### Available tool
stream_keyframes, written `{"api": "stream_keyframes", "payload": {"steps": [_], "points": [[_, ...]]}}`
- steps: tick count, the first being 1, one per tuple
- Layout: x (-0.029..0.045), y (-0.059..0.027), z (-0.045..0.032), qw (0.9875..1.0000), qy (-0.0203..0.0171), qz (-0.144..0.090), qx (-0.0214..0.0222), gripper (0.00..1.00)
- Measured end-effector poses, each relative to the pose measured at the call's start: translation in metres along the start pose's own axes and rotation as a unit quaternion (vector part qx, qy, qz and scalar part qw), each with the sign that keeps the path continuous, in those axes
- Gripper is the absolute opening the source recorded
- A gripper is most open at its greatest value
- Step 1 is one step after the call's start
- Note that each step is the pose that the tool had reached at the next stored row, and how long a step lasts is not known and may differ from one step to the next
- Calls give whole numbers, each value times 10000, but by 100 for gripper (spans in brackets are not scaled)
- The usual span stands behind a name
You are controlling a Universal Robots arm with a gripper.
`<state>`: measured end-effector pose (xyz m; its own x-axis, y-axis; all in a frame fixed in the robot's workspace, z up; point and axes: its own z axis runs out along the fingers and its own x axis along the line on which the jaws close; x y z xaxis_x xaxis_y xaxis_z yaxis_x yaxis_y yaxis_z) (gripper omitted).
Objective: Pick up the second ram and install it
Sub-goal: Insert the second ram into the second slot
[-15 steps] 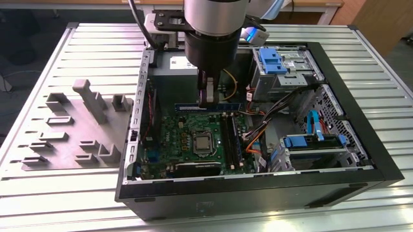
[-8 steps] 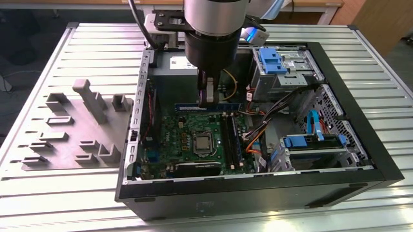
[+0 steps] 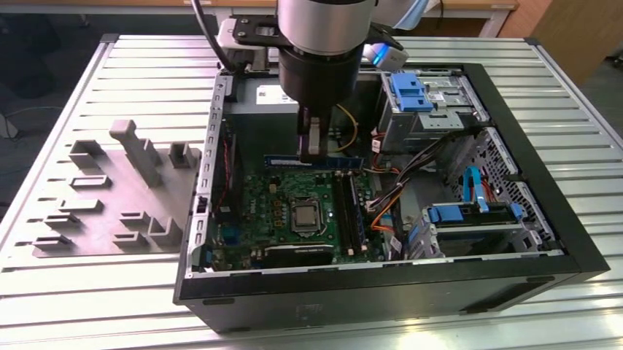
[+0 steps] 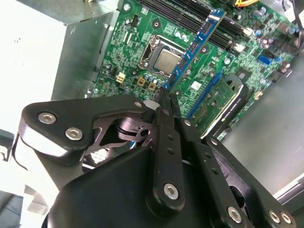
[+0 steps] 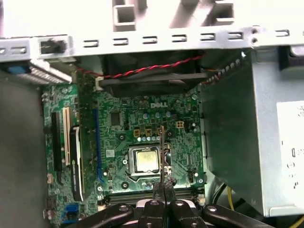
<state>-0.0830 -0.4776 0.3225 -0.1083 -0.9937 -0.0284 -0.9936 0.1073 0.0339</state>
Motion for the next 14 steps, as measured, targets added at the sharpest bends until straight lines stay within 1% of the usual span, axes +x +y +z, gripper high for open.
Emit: {"api": "stream_keyframes", "payload": {"steps": [2, 4, 7, 9, 11, 14], "points": [[0, 0, 2, 9998, -6, 180, 5, 12], [0, 0, 5, 9994, -12, 359, 10, 12], [0, 0, 10, 9980, -21, 629, 18, 12], [1, 0, 13, 9967, -27, 816, 23, 12], [1, 0, 16, 9950, -33, 997, 28, 12], [1, 0, 22, 9920, -42, 1263, 36, 12]]}}
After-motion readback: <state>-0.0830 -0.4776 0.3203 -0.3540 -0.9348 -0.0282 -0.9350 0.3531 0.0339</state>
